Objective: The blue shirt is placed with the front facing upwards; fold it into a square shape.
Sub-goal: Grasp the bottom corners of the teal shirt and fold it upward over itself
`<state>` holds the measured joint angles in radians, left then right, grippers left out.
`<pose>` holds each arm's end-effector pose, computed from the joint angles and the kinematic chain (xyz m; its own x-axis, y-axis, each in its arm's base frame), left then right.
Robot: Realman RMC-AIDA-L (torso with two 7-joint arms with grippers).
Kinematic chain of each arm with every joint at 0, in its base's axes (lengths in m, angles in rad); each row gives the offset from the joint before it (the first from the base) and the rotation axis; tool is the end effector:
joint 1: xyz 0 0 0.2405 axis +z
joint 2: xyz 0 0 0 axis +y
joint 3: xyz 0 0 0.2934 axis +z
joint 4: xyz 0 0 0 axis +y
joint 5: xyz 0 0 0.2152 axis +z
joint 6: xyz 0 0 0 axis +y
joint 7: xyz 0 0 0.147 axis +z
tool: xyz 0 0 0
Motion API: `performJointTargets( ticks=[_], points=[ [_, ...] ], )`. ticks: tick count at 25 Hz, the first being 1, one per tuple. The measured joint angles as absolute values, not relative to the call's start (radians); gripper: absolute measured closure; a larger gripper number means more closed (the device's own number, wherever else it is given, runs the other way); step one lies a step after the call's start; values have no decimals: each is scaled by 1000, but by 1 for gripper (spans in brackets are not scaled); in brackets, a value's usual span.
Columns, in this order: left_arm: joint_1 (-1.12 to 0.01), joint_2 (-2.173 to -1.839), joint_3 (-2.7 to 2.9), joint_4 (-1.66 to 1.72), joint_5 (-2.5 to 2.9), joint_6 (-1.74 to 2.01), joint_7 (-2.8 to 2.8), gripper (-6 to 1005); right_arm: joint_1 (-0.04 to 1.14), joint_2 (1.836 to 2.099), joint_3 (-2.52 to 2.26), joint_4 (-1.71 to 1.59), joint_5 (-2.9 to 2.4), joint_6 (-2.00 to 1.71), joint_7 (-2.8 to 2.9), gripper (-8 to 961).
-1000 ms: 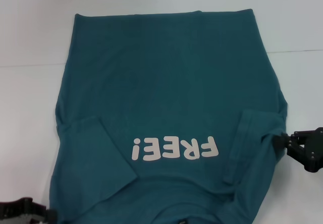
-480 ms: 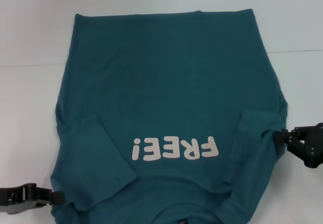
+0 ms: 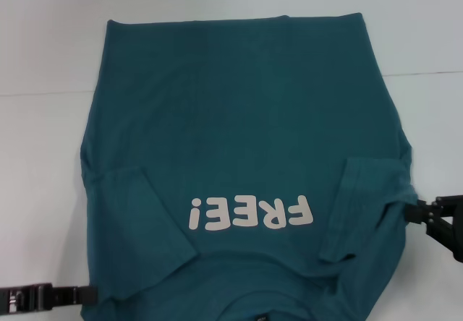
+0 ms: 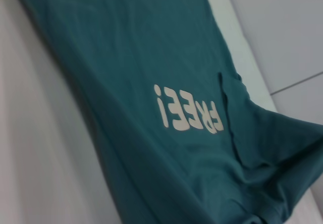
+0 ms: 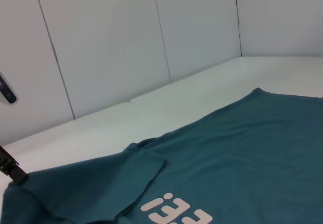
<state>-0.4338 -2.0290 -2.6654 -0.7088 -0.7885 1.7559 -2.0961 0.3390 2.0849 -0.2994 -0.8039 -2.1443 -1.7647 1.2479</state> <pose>-0.3592 0.2896 0.0121 0.2417 0.9220 0.3025 0.9399 -0.2999 0.1633 0.3663 0.2770 0.0404 0.7573 -0.3122 -0.5736 -0.5545 -0.7714 -0.3122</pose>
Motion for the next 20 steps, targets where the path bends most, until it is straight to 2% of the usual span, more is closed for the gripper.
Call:
performJointTargets(
  ticks=[11, 20],
  points=[
    [-367, -2032, -2686, -697, -818, 1821, -1951, 941, 287, 2086, -280, -821, -2131, -1825, 1212, 923],
    [-369, -2037, -2687, -696, -822, 1815, -1980, 938, 284, 2086, -281, -809, -2131, -1823, 1206, 923]
  ],
)
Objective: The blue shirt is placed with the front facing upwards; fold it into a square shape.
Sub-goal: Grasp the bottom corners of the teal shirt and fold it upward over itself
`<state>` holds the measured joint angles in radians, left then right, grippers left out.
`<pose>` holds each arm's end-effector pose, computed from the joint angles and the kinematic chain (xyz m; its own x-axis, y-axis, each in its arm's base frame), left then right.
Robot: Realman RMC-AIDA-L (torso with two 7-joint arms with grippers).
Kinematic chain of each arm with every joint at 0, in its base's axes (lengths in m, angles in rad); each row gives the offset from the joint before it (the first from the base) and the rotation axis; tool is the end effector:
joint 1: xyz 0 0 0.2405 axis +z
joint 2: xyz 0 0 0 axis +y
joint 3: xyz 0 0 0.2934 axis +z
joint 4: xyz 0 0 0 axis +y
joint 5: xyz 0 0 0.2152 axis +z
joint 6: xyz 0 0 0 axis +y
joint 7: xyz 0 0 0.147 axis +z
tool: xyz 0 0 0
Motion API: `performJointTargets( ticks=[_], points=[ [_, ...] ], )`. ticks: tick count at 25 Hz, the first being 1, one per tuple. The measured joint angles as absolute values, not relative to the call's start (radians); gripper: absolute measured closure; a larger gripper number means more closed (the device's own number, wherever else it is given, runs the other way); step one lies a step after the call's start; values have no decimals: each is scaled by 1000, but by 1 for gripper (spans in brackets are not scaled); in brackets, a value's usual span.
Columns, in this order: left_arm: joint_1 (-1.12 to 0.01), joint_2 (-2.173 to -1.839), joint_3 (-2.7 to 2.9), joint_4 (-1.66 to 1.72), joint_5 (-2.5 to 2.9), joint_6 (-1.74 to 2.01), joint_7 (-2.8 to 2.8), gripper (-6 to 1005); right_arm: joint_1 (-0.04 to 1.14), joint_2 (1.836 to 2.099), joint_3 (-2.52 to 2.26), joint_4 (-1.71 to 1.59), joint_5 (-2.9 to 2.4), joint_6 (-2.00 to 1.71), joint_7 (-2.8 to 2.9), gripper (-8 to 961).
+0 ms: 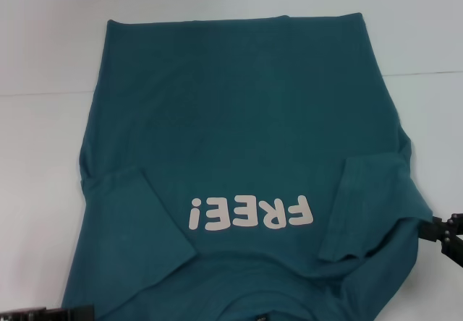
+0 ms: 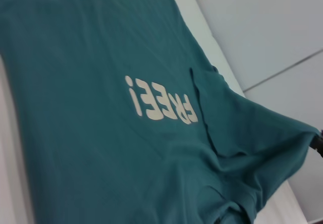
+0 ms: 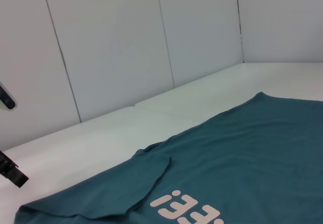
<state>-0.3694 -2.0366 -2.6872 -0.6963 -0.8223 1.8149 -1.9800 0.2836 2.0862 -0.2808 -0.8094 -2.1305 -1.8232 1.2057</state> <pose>-0.3669 0.2620 0.0106 0.2752 0.8986 0.3418 0.9110 -0.3573 0.2059 0.3745 0.2521 0.0436 0.7508 -0.2967 -0.5902 -0.5517 -0.7729 -0.3133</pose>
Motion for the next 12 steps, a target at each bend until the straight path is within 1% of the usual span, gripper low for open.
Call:
performJointTargets(
  ticks=[8, 11, 12],
  points=[
    [-401, -2026, -2686, -696, -817, 1768, -2095, 936, 311, 2086, -290, -806, -2131, -1801, 1213, 922],
    [-420, -2028, -2681, -697, -817, 1763, -2113, 935, 326, 2086, -295, -805, -2137, -1785, 1220, 923],
    [-424, -2029, -2682, -699, -818, 1763, -2115, 915, 329, 2086, -295, -803, -2137, -1782, 1223, 923]
  ],
)
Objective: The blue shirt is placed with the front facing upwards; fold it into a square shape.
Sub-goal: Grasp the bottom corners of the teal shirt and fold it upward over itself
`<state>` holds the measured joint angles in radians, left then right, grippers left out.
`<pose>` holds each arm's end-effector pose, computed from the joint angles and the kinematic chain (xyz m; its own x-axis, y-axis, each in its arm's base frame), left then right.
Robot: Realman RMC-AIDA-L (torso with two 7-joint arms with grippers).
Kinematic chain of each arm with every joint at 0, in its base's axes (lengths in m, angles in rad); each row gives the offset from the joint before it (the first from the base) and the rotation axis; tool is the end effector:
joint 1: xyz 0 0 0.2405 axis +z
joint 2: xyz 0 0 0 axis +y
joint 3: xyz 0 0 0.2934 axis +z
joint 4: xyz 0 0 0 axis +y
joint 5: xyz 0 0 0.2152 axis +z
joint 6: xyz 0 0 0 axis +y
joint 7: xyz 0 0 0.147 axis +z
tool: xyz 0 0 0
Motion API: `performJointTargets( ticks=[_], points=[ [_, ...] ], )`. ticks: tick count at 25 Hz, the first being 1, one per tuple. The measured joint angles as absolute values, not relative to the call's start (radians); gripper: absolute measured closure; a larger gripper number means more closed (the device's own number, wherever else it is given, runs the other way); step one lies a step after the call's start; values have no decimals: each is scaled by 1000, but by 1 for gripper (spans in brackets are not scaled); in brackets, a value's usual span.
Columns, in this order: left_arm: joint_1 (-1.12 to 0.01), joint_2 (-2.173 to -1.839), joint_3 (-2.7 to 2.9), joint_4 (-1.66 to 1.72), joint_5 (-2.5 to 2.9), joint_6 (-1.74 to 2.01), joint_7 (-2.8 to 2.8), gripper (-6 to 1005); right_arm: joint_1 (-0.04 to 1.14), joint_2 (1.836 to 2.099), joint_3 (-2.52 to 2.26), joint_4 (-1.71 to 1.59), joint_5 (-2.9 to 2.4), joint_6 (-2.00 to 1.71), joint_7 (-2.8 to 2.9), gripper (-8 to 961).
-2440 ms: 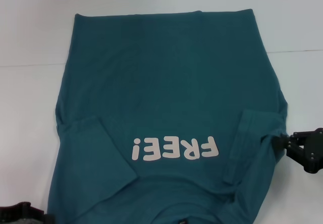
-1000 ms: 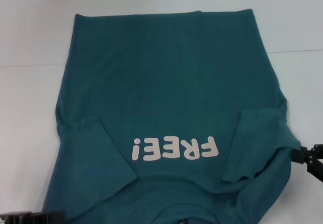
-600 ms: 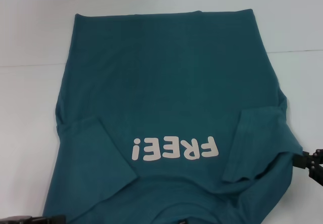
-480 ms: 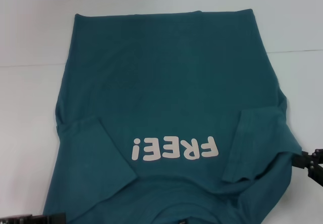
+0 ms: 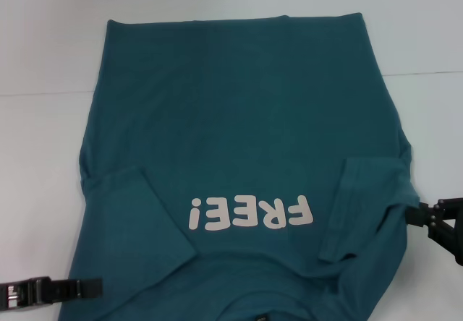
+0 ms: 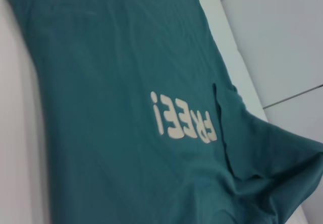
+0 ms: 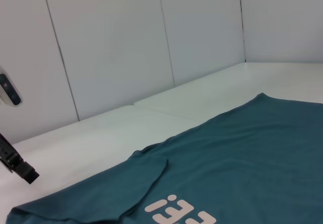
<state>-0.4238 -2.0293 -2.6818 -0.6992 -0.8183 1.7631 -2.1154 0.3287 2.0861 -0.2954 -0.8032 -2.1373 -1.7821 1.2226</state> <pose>-0.3591 0.2874 0.0134 0.1995 0.9225 0.3303 0.9411 -0.2743 0.1976 0.3667 0.2720 0.0406 0.7622 -0.2927 -0.5774 -0.5398 -0.7797 -0.3173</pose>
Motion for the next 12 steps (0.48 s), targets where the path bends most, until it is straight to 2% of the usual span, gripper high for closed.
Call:
performJointTargets(
  ticks=[5, 12],
  points=[
    [-437, -2033, -2689, -700, -824, 1757, -2117, 818, 341, 2083, -298, -783, -2140, -1765, 1227, 922],
    [-450, -2023, -2702, -703, -833, 1753, -2164, 589, 346, 2085, -312, -780, -2141, -1752, 1231, 922]
  ],
)
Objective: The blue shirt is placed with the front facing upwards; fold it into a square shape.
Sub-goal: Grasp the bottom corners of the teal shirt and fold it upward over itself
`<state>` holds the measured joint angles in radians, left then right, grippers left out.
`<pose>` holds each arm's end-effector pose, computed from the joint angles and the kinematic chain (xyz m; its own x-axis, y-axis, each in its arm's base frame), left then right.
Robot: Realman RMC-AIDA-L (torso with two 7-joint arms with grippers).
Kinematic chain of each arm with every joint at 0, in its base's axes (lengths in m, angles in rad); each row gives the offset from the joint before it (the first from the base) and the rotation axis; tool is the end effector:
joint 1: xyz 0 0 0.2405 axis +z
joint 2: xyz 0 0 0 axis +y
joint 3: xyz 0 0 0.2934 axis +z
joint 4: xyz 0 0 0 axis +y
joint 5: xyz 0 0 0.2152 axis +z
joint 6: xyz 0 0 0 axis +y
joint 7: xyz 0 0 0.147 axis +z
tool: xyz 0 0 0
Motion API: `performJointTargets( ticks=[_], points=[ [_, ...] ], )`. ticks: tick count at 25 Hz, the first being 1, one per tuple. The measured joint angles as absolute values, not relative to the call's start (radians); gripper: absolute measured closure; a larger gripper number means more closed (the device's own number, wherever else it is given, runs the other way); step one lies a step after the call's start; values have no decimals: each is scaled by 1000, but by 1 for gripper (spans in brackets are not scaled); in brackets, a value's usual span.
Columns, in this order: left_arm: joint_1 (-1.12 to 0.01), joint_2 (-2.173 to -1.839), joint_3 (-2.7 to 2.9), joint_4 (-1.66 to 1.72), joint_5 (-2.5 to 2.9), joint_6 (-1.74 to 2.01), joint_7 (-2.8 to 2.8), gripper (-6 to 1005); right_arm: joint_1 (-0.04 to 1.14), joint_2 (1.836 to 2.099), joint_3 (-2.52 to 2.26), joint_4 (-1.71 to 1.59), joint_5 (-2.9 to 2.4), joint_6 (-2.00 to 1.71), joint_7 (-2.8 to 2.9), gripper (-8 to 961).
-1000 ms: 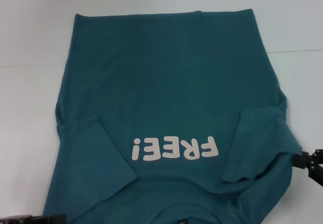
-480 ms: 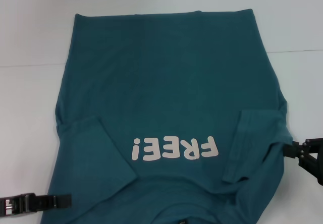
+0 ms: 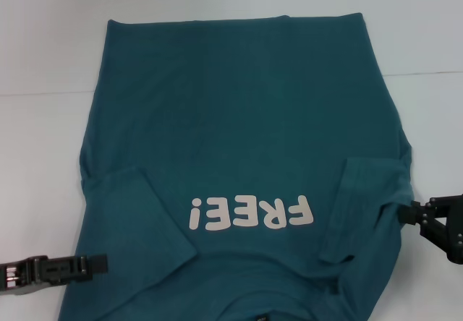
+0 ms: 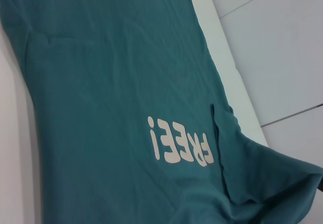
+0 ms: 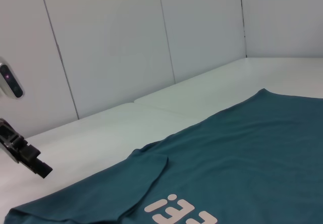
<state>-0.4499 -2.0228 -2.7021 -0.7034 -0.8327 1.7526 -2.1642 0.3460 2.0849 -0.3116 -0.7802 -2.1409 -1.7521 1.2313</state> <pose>-0.3534 0.3007 0.0200 0.1689 0.9188 0.3568 0.9452 -0.2536 0.2055 0.3646 0.2798 0.0348 0.7597 -0.3062 -0.5737 -0.5458 -0.7797 -0.3067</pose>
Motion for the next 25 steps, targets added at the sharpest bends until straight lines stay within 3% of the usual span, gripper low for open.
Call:
performJointTargets(
  ticks=[7, 12, 18, 25],
  points=[
    [-456, -1993, -2698, -703, -831, 1764, -2253, 358, 347, 2085, -311, -763, -2140, -1737, 1226, 922],
    [-447, -1974, -2689, -703, -823, 1768, -2310, 128, 351, 2085, -311, -738, -2138, -1726, 1224, 922],
    [-447, -1966, -2675, -703, -766, 1771, -2352, 50, 360, 2086, -312, -721, -2137, -1709, 1229, 922],
    [-439, -1964, -2674, -705, -747, 1775, -2359, 50, 361, 2086, -312, -706, -2139, -1699, 1232, 922]
  ],
)
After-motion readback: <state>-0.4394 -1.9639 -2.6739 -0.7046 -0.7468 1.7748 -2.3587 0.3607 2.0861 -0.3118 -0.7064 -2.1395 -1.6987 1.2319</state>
